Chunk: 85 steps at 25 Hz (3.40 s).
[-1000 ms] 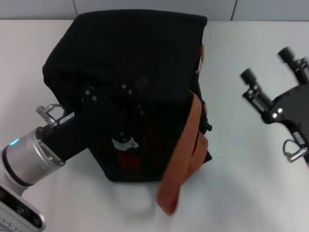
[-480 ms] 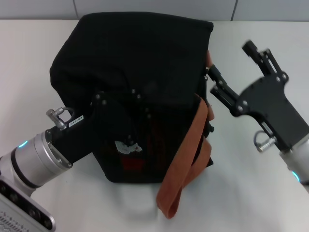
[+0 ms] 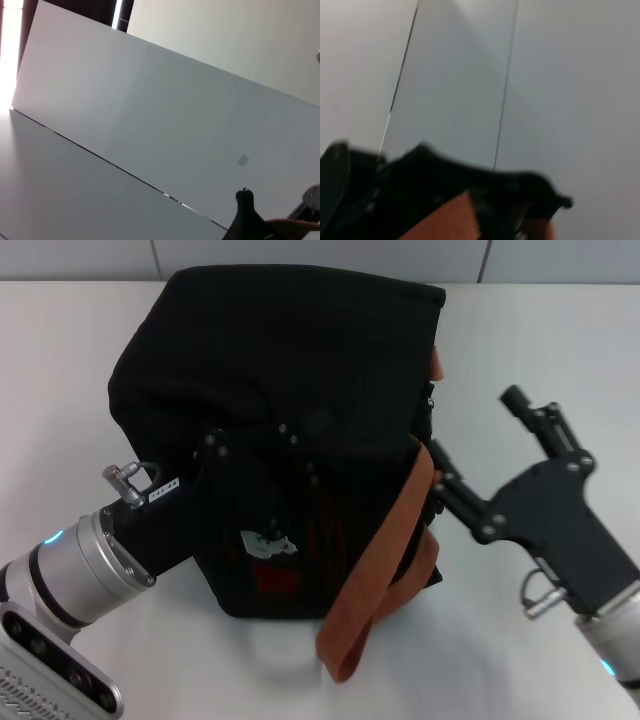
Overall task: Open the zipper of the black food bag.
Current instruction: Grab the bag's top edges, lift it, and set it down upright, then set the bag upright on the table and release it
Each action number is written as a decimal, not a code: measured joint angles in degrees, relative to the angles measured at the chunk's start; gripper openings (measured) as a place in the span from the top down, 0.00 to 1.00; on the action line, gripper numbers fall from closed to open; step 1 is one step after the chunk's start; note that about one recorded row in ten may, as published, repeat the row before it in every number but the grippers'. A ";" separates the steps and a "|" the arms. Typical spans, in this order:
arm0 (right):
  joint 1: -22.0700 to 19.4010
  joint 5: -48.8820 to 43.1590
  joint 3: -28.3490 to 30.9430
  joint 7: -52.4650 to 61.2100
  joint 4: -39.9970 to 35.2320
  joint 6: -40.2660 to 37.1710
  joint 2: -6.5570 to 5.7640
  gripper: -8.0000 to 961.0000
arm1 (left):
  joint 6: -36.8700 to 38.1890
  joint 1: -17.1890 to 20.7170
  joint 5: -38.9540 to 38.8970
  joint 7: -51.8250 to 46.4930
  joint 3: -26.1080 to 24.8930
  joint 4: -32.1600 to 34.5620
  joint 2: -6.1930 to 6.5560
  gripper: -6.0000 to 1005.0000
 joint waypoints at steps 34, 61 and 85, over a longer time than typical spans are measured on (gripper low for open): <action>1.80 0.38 6.33 -23.13 8.32 5.79 0.00 0.30 | -0.24 -0.02 -0.02 0.40 -0.01 -0.05 0.00 0.91; -1.16 3.34 9.13 -29.53 8.89 16.57 0.03 0.99 | -0.30 0.47 -0.49 -0.02 -1.67 -0.92 0.00 0.90; -8.52 4.89 2.68 -5.37 0.39 -4.22 -0.42 0.74 | -5.20 5.95 -0.75 -15.46 -16.88 -9.36 0.03 0.90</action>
